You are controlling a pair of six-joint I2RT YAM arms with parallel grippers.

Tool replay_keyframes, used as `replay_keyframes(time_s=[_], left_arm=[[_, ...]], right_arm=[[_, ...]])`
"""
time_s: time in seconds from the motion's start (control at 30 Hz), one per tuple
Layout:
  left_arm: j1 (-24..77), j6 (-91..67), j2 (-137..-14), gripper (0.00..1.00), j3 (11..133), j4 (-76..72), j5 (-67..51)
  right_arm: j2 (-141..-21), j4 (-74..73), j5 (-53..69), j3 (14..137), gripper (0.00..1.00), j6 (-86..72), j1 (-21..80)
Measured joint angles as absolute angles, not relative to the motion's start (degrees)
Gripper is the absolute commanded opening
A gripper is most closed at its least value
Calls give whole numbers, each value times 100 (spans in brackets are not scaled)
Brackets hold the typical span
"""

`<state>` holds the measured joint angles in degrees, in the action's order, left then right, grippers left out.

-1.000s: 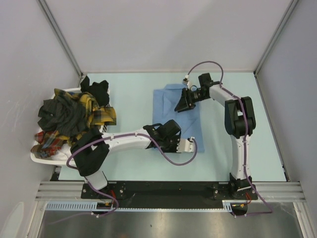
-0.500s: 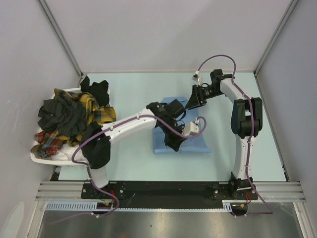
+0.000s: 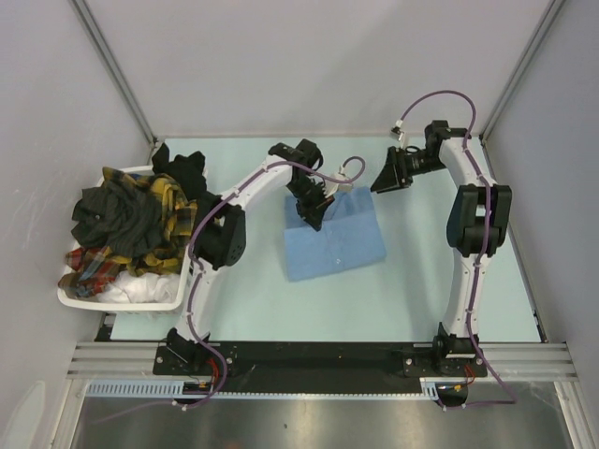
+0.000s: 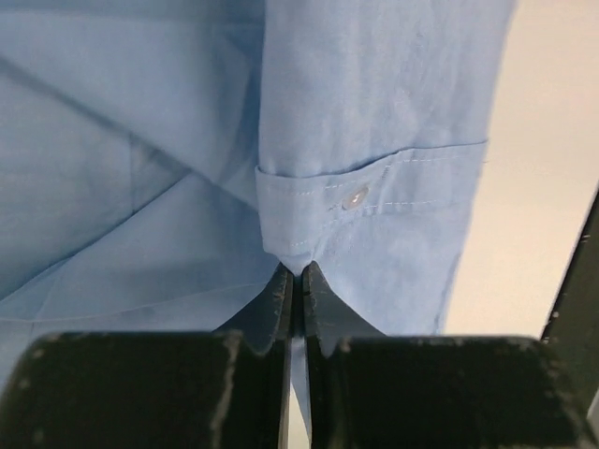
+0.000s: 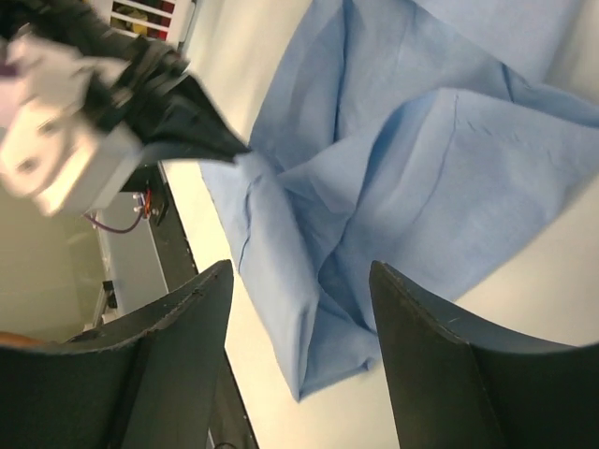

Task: Fold and stack the long sleeve shirts
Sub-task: Fold the shirt

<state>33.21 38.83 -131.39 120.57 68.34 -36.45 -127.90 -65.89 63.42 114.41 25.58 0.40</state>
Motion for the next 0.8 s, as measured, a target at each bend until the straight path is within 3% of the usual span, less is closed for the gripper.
replay_keyframes(time_s=[0.23,0.53,0.6,0.8], left_arm=[[3041,4012,-13690,29,12060,6488,-3509],[3044,4051,-13723,32,11990,6075,-3483],[3052,4025,-13670,37,11802,5909,-3522],[3059,3802,-13391,54,11347,5533,-3527]], right_arm=[[-12912,-6869,6333,11212,64,2812,14],[-12901,-6729,6381,10228,67,2757,187],[-12888,-6692,6364,9979,66,2755,211],[-12785,-6370,6141,9561,47,2609,292]])
